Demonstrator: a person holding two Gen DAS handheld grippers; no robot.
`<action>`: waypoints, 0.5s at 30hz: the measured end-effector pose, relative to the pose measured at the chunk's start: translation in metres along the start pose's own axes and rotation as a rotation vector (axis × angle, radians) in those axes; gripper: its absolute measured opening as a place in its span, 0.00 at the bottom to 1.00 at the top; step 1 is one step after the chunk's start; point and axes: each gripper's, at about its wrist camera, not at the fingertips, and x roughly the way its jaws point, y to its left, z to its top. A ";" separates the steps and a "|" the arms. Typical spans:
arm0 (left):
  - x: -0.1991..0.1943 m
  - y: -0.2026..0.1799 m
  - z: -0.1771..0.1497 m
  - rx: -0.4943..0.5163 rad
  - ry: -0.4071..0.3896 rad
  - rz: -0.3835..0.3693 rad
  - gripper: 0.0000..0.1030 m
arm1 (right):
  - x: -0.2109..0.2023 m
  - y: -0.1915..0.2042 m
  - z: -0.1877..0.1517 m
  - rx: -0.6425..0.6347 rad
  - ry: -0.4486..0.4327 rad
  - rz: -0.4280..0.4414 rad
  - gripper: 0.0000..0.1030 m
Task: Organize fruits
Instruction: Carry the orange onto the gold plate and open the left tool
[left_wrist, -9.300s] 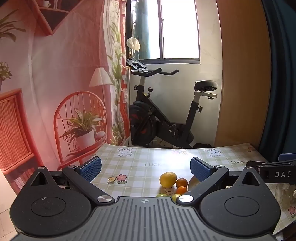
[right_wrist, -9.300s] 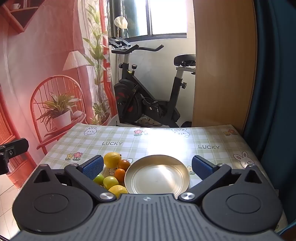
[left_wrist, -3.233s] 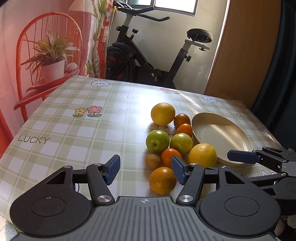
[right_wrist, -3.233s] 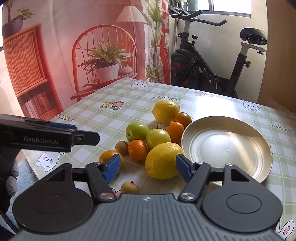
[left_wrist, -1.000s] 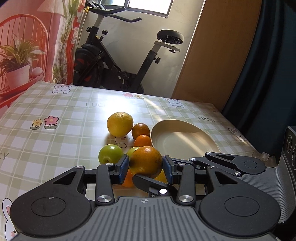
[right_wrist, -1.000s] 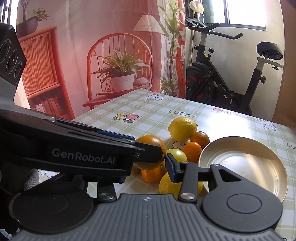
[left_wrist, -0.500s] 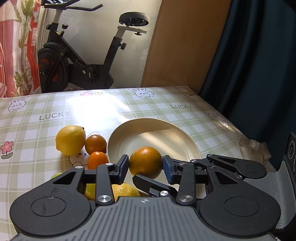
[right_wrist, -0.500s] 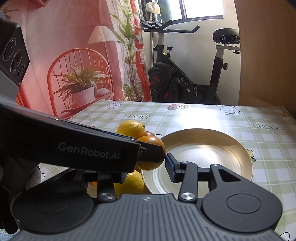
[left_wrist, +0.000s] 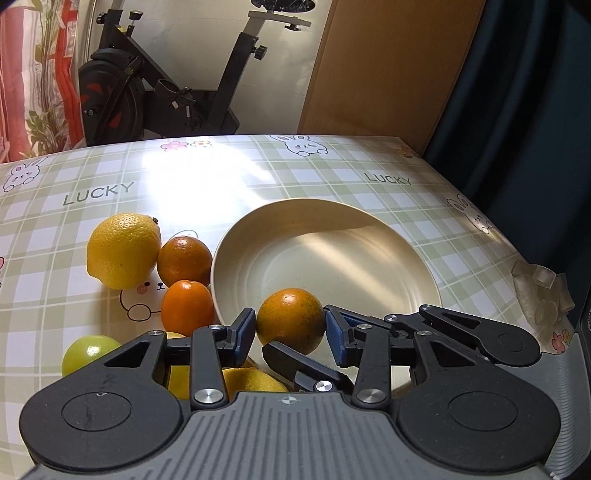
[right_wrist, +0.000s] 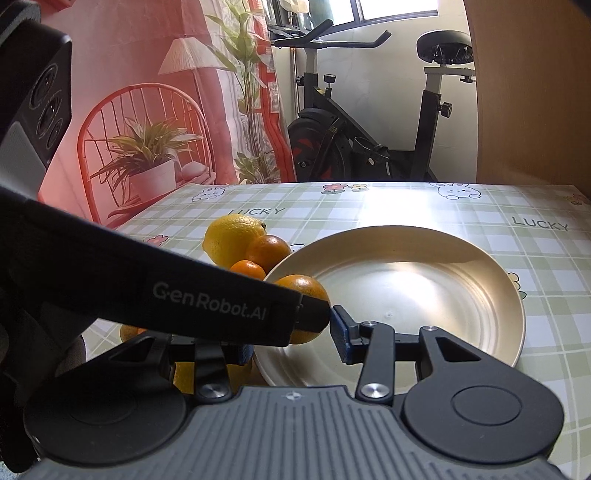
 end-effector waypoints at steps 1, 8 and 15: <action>0.001 0.002 0.000 -0.006 0.004 0.002 0.42 | 0.001 0.000 -0.001 -0.004 -0.001 0.001 0.43; 0.006 0.008 0.000 -0.022 0.015 -0.003 0.42 | 0.006 0.001 -0.005 -0.001 -0.017 -0.006 0.43; 0.001 0.011 0.003 -0.067 -0.023 0.002 0.44 | -0.011 -0.001 -0.012 0.039 -0.117 0.005 0.48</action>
